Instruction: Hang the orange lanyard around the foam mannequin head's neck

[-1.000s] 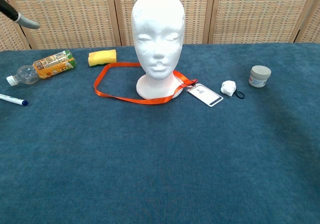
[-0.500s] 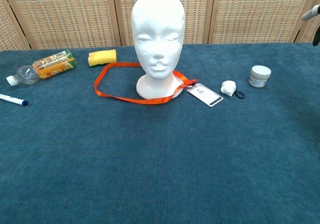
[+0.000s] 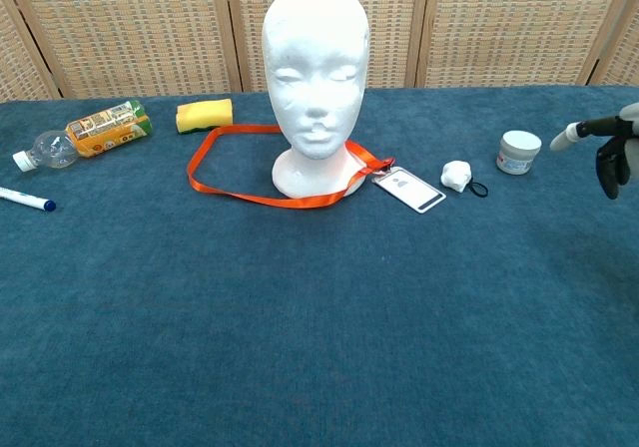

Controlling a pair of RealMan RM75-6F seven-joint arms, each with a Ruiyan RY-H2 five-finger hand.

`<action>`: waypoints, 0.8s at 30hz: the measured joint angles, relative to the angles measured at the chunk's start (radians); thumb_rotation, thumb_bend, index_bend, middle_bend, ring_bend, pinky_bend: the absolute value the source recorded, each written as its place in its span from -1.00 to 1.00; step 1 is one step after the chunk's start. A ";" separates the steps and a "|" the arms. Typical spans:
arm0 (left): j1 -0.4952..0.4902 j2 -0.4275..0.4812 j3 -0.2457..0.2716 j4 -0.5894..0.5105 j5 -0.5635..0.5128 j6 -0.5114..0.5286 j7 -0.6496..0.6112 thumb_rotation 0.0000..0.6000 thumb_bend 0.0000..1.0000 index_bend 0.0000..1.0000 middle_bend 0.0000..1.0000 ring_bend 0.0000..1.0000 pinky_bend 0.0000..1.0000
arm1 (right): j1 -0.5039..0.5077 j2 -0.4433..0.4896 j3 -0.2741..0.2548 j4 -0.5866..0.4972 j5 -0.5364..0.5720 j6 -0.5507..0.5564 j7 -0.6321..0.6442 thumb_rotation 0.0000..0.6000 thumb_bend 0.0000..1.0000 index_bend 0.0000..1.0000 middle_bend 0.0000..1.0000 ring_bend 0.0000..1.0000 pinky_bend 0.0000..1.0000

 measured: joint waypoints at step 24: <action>0.039 -0.095 -0.011 0.053 0.026 0.043 0.036 1.00 -0.77 -1.00 -1.00 -1.00 -1.00 | 0.261 -0.245 0.073 0.118 0.368 -0.165 -0.258 1.00 1.00 -0.62 -0.05 -0.21 0.35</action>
